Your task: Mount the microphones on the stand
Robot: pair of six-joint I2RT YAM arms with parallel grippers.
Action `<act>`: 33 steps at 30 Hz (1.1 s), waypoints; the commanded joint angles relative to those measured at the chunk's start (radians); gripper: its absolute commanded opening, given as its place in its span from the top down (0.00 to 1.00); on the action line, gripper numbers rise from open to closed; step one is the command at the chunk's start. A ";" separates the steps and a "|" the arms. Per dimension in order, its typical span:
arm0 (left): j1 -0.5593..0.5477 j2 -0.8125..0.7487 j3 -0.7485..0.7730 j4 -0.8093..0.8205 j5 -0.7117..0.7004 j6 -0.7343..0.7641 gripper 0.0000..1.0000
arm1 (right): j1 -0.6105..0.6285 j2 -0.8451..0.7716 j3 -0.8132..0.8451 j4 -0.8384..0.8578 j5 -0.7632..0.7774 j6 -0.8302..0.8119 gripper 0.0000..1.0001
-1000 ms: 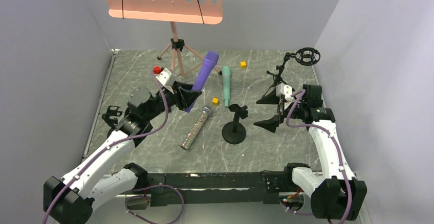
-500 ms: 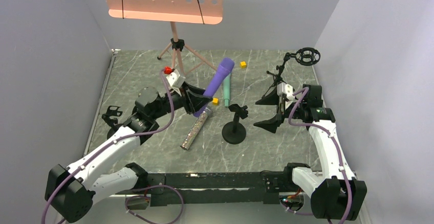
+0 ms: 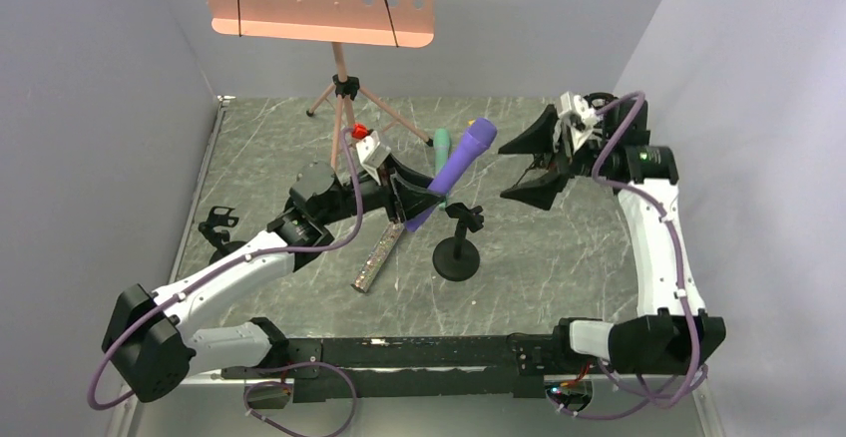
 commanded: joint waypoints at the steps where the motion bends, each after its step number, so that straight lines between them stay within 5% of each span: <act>1: -0.041 0.018 0.050 0.168 0.017 -0.075 1.00 | 0.002 0.151 0.245 -0.572 -0.115 -0.337 0.00; 12: -0.053 0.021 0.069 0.176 0.003 -0.081 1.00 | -0.004 0.196 0.354 -0.621 0.001 -0.298 0.00; 13: -0.052 0.017 0.069 0.173 0.001 -0.077 1.00 | -0.005 0.182 0.360 -0.537 0.053 -0.199 0.00; 17: -0.053 -0.012 0.067 0.142 -0.021 -0.047 1.00 | -0.006 -0.024 0.099 0.230 0.316 0.415 0.00; 19: -0.052 -0.030 0.064 0.127 -0.028 -0.036 1.00 | -0.006 -0.115 -0.003 0.441 0.281 0.571 0.00; 22: -0.052 -0.046 0.059 0.117 -0.035 -0.031 1.00 | 0.000 -0.125 -0.074 0.655 0.158 0.795 0.00; 28: -0.053 -0.049 0.054 0.135 -0.026 -0.045 1.00 | 0.009 -0.120 -0.120 0.884 0.126 1.030 0.00; 33: -0.054 -0.014 0.056 0.220 -0.011 -0.094 1.00 | 0.015 -0.113 -0.154 1.248 0.107 1.399 0.00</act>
